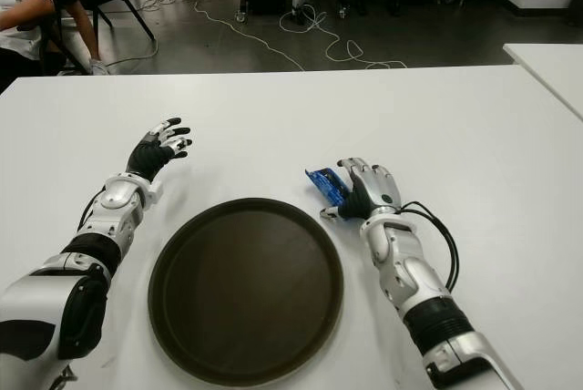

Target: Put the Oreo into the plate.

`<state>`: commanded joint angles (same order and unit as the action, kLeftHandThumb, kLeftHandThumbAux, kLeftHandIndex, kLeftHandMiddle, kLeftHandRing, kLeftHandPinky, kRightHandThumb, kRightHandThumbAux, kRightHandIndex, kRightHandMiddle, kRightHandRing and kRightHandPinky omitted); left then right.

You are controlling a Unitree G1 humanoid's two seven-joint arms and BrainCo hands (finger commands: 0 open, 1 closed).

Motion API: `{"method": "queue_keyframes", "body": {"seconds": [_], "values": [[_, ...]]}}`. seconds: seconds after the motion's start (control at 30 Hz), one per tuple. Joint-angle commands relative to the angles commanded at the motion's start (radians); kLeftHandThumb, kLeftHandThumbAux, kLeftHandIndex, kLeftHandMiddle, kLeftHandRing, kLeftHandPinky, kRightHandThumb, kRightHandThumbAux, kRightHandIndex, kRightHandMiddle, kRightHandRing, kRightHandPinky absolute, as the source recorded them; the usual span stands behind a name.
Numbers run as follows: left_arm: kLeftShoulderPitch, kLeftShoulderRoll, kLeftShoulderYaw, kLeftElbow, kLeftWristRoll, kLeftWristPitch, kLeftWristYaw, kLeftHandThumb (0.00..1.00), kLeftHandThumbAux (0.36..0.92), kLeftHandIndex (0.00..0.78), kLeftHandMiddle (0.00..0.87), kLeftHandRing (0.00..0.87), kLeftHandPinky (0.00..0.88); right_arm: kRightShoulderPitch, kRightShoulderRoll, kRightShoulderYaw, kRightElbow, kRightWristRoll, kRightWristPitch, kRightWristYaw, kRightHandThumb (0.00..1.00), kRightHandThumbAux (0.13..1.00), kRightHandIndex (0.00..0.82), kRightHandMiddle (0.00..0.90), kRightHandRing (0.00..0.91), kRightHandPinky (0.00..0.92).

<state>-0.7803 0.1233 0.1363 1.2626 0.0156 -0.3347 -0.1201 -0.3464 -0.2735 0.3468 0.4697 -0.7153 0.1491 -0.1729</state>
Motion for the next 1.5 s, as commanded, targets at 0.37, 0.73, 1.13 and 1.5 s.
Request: {"method": "queue_keyframes", "body": {"seconds": [0.37, 0.73, 1.13, 1.5], "values": [[0.000, -0.004, 0.003, -0.003, -0.004, -0.002, 0.000, 0.107, 0.729, 0.130, 0.207, 0.210, 0.210, 0.005, 0.012, 0.023, 0.022, -0.002, -0.012, 0.011, 0.000, 0.727, 0.179, 0.189, 0.189, 0.148], [-0.003, -0.008, 0.002, -0.002, -0.003, 0.004, 0.004, 0.111, 0.704, 0.131, 0.208, 0.209, 0.202, 0.008, 0.015, 0.063, 0.038, -0.009, -0.036, 0.044, 0.000, 0.771, 0.287, 0.270, 0.273, 0.250], [-0.004, -0.008, -0.007, -0.002, 0.005, 0.002, 0.009, 0.092, 0.696, 0.135, 0.209, 0.215, 0.212, 0.001, 0.030, 0.069, 0.069, -0.001, -0.007, 0.050, 0.000, 0.781, 0.291, 0.264, 0.268, 0.247], [-0.005, -0.012, -0.006, -0.004, 0.002, 0.002, 0.005, 0.090, 0.736, 0.120, 0.198, 0.204, 0.203, -0.009, 0.013, 0.074, 0.118, -0.008, -0.073, -0.015, 0.014, 0.778, 0.396, 0.412, 0.428, 0.444]]}}
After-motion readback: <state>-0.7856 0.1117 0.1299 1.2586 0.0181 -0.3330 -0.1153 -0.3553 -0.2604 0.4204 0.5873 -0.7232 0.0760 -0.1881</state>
